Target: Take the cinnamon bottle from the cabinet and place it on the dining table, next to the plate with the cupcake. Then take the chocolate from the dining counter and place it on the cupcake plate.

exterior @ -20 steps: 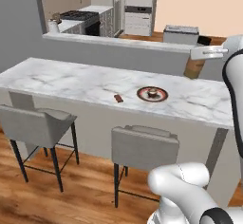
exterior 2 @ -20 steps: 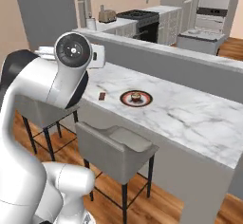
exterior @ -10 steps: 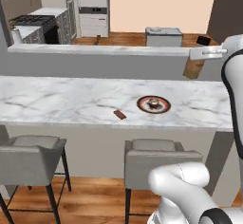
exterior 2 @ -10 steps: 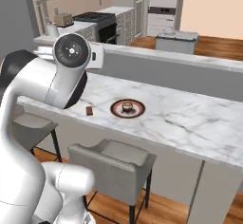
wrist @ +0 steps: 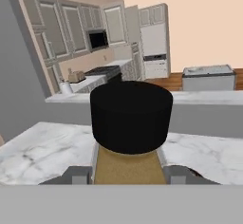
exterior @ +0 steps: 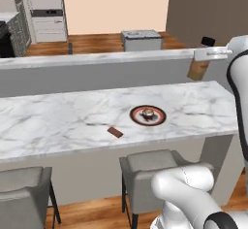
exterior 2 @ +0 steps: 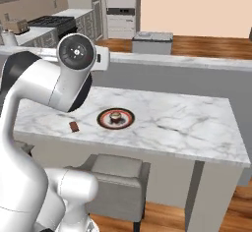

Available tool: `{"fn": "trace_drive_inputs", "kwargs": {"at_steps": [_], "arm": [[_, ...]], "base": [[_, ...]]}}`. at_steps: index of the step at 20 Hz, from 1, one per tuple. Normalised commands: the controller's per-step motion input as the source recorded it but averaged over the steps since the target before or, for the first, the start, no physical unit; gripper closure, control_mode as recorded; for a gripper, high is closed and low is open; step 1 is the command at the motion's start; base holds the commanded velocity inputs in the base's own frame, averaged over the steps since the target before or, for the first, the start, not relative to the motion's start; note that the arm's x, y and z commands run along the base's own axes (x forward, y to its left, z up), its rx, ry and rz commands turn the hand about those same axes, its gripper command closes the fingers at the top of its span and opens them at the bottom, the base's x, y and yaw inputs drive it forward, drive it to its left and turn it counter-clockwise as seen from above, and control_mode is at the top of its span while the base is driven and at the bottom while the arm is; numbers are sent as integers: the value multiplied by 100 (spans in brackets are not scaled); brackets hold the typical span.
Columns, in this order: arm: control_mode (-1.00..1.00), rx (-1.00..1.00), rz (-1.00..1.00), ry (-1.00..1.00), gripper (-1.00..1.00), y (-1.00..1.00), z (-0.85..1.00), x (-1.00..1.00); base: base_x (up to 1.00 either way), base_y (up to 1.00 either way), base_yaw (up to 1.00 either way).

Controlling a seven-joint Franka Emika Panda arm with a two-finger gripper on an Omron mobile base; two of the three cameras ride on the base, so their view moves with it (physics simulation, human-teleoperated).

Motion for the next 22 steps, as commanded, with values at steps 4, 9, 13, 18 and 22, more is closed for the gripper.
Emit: {"fn": "trace_drive_inputs", "kwargs": {"at_steps": [4,9,13,18,22], "arm": [[100,0,0,0,100,0,0,0],[100,0,0,0,100,0,0,0],[-100,-1,0,8,100,0,-51,67],[-100,-4,0,5,100,-18,-81,100],[-100,-8,6,0,100,-52,-89,100]], "base": [[69,27,-38],[76,12,-18],[20,3,-1],[0,0,0],[0,0,0]]}}
